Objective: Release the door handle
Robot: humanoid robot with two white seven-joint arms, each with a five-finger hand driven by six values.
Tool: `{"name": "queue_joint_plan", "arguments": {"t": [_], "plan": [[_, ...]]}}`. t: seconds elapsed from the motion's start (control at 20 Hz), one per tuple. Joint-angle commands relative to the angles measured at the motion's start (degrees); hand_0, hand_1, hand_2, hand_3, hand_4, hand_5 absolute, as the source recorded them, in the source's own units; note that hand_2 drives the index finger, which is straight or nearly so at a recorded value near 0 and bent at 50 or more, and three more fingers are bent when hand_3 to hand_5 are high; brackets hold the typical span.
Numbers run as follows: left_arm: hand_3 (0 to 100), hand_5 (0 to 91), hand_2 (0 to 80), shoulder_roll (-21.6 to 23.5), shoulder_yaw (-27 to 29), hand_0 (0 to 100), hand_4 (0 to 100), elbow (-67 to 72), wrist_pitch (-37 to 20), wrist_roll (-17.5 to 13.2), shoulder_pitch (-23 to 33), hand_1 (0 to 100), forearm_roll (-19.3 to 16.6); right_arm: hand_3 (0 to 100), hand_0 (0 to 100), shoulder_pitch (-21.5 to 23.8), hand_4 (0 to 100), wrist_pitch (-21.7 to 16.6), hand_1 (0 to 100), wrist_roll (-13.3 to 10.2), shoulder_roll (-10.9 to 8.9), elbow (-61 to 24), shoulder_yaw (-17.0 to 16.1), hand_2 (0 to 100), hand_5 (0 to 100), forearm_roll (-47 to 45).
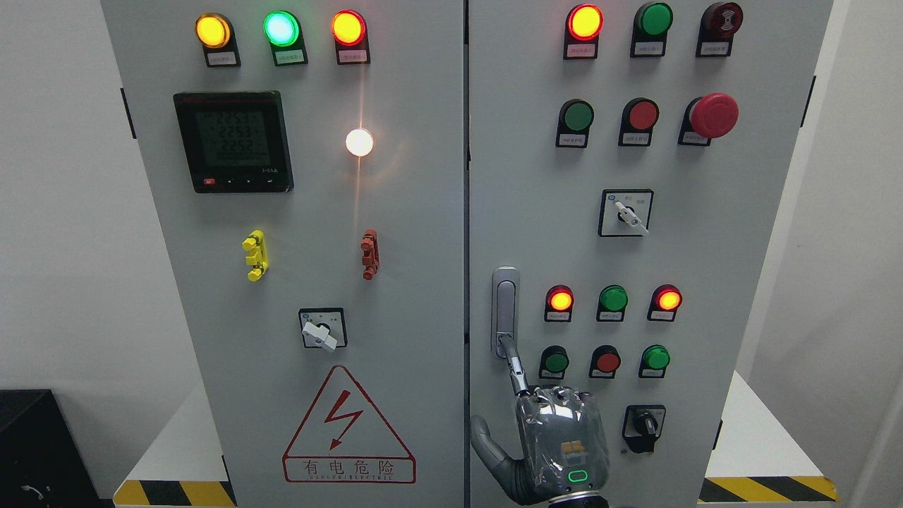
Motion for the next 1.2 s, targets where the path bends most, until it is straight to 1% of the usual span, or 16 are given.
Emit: {"name": "queue_joint_plan", "arguments": {"t": [0.0,0.95,1.0,1.05,1.15], "plan": [[0,0.0,0.0,0.0,0.0,12,0,1.7,0.0,0.0,-1.5,56,0.0,100,38,-0.2,100,0.1,21,0.1,0.05,0.8,-0.1,0,100,0.0],[0,0.0,0.0,0.0,0.0,12,0,1.7,0.0,0.0,-1.5,56,0.0,100,38,-0.2,100,0.2,21,0.2,0.49,1.6,0.1,0,100,0.1],[0,0.0,0.0,0.0,0.0,12,0,1.7,0.0,0.0,-1.6,56,0.0,100,38,-0.2,100,0.2,21,0.3,0.49,1.6,0.1,0,100,0.1],[0,0.0,0.0,0.0,0.0,12,0,1.7,0.0,0.0,-1.5,56,0.0,100,38,-0.2,100,0.2,21,1.1,0.49,1.6,0.1,0,100,0.1],[0,0.0,0.0,0.0,0.0,12,0,1.7,0.0,0.0,-1.5,56,0.0,100,38,-0.2,100,0.2,21,1.3,0.49,1.6,0.1,0,100,0.1]]}}
